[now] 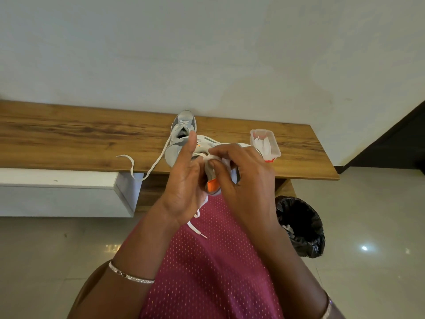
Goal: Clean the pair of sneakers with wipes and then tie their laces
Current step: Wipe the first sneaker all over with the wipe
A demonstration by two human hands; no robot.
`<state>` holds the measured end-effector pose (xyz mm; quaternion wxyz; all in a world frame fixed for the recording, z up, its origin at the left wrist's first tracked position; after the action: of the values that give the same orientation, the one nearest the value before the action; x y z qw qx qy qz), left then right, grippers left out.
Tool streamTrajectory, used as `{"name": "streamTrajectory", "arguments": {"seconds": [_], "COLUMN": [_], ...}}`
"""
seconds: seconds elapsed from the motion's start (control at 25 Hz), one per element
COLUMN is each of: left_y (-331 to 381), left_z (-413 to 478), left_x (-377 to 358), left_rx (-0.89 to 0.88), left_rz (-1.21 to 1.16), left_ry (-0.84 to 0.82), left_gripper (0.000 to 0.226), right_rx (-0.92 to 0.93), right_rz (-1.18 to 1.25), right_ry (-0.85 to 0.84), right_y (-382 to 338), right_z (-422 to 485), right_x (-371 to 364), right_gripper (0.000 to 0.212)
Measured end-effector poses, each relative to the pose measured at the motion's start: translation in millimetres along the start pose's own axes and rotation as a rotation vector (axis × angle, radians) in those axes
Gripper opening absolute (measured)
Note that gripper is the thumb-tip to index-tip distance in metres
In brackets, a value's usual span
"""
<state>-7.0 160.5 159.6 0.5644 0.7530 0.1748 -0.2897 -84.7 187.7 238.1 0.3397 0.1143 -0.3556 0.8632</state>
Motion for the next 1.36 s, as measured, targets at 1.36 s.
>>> {"name": "streamTrajectory", "arguments": {"seconds": [1.36], "left_y": [-2], "left_z": [8], "left_x": [14], "left_rx": [-0.111], "left_rz": [0.229], "left_ry": [0.104], "left_gripper": [0.08], "right_rx": [0.067], "right_rz": [-0.063], "right_ry": [-0.256], "right_y": [12], "right_z": [-11], "right_x": [2], "right_gripper": [0.024]}}
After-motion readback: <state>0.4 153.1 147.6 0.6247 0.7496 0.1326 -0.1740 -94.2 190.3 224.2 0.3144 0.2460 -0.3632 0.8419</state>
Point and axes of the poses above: each hand's wrist, its own z-axis towards the middle knuckle, its own x-axis out of the back of the hand, y = z × x, the point moved 10 cm from there along z, towards the middle knuckle, and after that the axes turned 11 degrees about y, right-handed, at the moved point
